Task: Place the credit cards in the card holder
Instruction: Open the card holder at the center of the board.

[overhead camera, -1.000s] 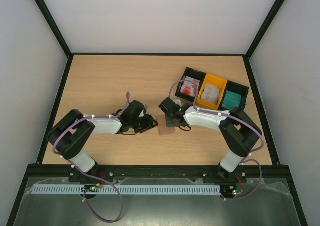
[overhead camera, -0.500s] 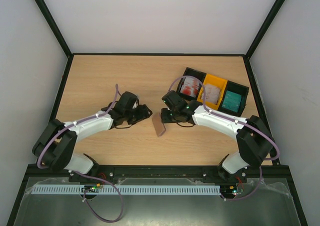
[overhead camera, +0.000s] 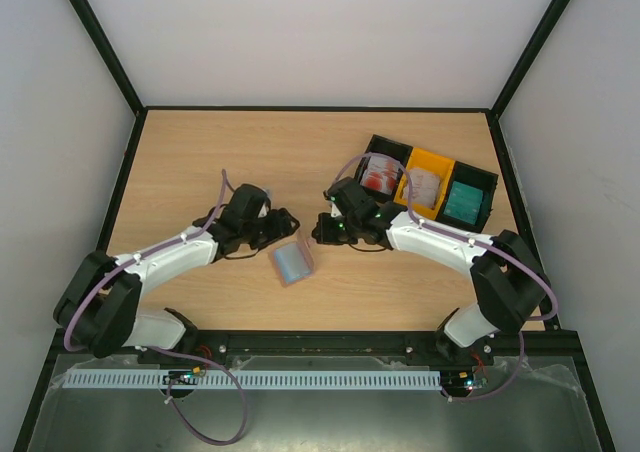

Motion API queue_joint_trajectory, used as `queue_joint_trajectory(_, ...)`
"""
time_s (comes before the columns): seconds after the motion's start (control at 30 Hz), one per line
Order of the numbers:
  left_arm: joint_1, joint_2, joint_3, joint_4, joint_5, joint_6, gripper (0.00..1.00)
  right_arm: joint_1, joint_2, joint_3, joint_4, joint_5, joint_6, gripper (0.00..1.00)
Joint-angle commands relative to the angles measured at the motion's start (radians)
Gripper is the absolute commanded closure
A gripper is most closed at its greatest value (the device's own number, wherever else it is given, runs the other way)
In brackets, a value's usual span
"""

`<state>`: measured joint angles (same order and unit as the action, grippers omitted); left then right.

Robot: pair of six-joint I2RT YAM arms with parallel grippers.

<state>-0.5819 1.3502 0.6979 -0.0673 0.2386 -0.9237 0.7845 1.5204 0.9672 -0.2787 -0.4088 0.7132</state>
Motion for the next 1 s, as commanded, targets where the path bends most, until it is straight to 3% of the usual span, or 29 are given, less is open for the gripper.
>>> queue_joint_trajectory(0.0,0.008,-0.012,-0.038,0.013,0.031,-0.005,0.32,-0.006,0.016,-0.017,-0.001,0.063,0.02,0.98)
queue_joint_trajectory(0.17,0.008,0.003,-0.074,0.045,0.075,-0.014,0.33,-0.006,0.038,-0.026,-0.091,0.258,-0.002,0.98)
queue_joint_trajectory(0.4,0.007,0.035,-0.133,0.091,0.13,-0.044,0.37,-0.006,0.064,-0.067,-0.14,0.373,-0.009,0.98)
queue_joint_trajectory(0.6,0.006,0.068,-0.152,0.172,0.203,-0.069,0.34,-0.006,0.086,-0.084,-0.149,0.409,-0.015,0.98)
queue_joint_trajectory(0.83,0.0,0.118,-0.144,0.238,0.244,-0.075,0.47,-0.006,0.095,-0.088,-0.148,0.424,-0.024,0.98)
queue_joint_trajectory(0.97,-0.008,0.149,-0.13,0.26,0.255,-0.073,0.5,-0.006,0.089,-0.1,-0.137,0.42,-0.02,0.98)
